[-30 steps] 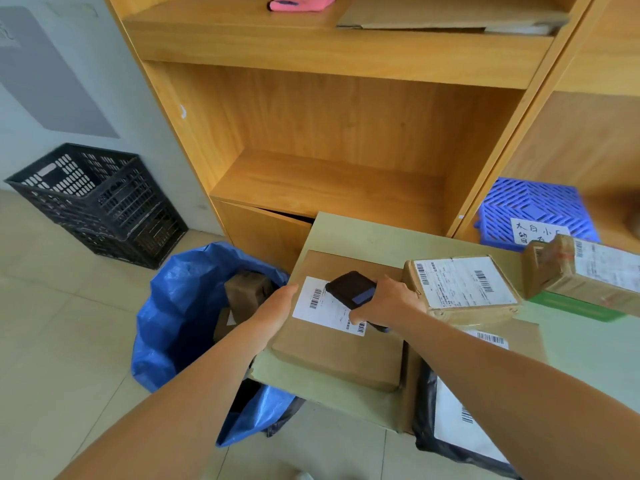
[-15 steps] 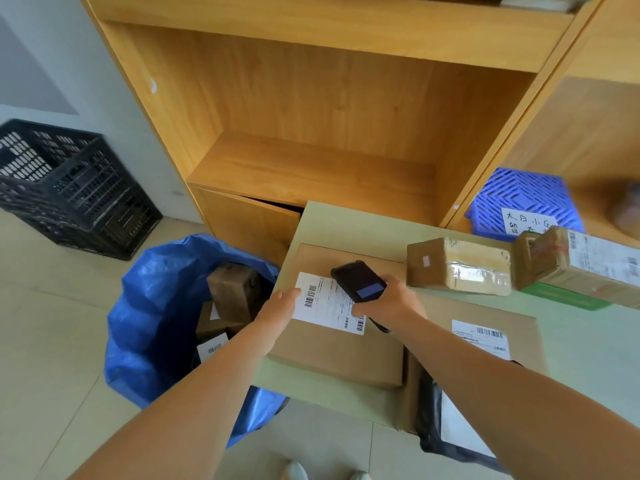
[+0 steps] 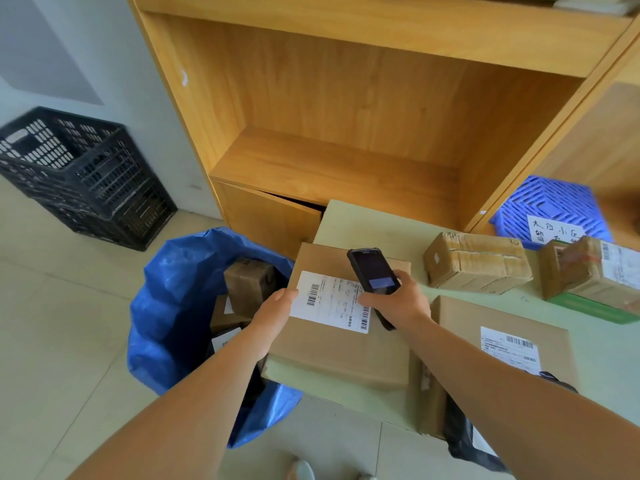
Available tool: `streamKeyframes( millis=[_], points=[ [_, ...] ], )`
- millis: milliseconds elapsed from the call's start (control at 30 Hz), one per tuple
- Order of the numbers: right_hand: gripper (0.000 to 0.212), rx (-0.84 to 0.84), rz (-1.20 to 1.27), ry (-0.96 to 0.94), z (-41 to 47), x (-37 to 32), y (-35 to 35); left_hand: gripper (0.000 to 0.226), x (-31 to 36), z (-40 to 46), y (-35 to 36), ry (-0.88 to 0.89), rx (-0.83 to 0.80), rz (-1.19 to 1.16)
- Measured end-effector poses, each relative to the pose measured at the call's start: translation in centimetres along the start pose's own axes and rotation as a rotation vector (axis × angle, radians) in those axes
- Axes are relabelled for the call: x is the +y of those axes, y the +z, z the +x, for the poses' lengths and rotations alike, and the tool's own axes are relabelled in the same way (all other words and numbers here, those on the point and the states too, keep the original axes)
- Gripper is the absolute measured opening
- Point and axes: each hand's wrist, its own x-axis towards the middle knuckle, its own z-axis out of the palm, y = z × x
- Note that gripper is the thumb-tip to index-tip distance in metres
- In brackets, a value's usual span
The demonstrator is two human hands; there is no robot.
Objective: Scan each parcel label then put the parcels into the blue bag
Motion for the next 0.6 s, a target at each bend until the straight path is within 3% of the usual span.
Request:
streamKeyframes(
  millis=[167,367,600],
  points=[
    [0.079,-0.046,0.024,-0.117,-0.6,-5.0,2.9,0.036,-0.4,-1.1,-5.5,0.014,0.136,-0.098],
    [0.082,-0.150,-0.031,-0.238,-0.9,-10.4,10.1,0.032,-2.7,-2.0,-12.9,-0.007,0.298,-0.209],
    [0.082,-0.270,-0.115,-0.305,-1.8,-12.8,19.2,0.060,-8.1,-1.5,-18.6,-0.110,0.402,-0.228]
  ],
)
